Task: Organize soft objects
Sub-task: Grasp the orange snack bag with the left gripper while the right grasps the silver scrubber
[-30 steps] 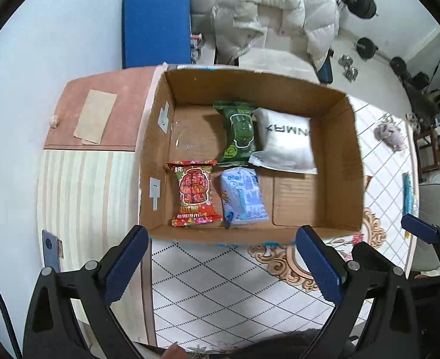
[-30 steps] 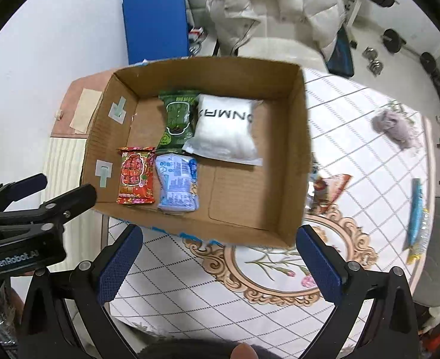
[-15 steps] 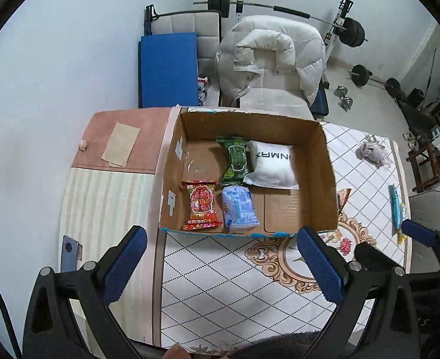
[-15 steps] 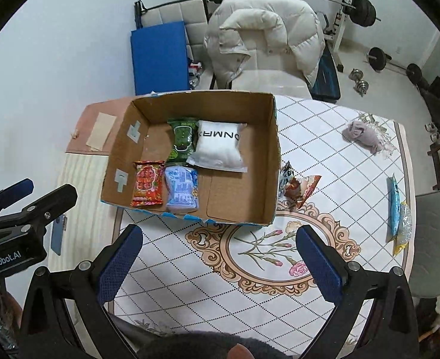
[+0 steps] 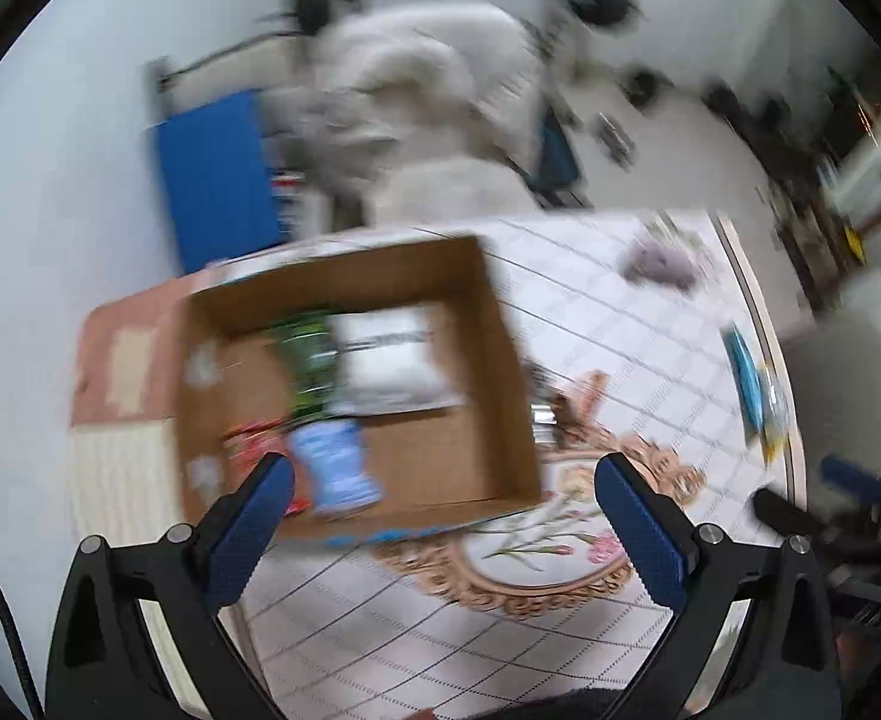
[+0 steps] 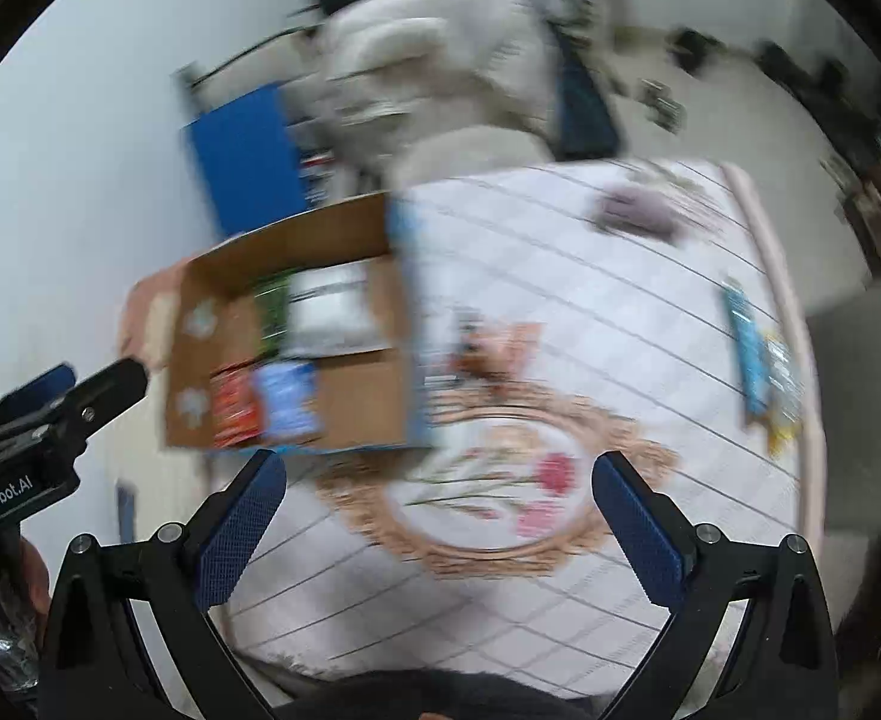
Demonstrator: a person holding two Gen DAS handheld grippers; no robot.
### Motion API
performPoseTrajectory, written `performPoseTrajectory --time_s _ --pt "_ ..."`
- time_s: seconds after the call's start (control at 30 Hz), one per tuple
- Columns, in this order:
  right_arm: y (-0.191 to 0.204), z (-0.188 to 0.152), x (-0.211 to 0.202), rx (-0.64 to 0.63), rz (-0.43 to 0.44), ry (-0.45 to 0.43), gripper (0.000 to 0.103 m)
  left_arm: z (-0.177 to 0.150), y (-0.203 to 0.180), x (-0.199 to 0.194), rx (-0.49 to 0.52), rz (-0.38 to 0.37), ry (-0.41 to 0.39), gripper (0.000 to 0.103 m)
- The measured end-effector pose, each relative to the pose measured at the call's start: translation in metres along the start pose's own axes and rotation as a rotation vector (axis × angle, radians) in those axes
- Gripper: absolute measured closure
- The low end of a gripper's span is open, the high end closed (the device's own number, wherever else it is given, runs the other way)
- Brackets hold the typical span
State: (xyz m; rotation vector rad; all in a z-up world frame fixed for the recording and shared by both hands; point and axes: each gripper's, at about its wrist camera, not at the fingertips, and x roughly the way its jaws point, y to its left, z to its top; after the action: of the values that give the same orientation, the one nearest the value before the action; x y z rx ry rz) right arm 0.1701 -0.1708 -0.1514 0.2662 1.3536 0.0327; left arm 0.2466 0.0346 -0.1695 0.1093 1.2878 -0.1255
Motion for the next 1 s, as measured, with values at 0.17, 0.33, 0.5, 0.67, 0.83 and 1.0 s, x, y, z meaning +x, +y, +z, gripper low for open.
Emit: performPoseTrajectory --time_s 0.17,0.33,0.5,0.67,0.83,1.0 --pt "-0.108 0.024 0.021 0.142 -0.104 0.034 0.000 0.042 -0.101 0.110 0.320 0.013 0.272 0.000" --pt "-0.187 0.033 0.047 0.216 -0.142 0.091 0.000 0.063 -0.124 0.186 0.232 0.012 0.489 0.001" --pt "-0.231 0.031 0.069 0.284 -0.107 0.113 0.000 0.072 -0.119 0.218 -0.052 -0.058 0.527 0.001" --pt "-0.254 0.032 0.087 0.289 -0.093 0.150 0.000 0.063 -0.152 0.250 0.202 0.174 0.524 0.001" --pt "-0.269 0.042 0.089 0.254 -0.125 0.149 0.000 0.041 -0.174 0.287 0.505 0.343 0.614 0.001" --pt "-0.275 0.055 0.097 0.224 -0.113 0.156 0.000 0.030 -0.176 0.310 0.583 0.402 0.696 0.043"
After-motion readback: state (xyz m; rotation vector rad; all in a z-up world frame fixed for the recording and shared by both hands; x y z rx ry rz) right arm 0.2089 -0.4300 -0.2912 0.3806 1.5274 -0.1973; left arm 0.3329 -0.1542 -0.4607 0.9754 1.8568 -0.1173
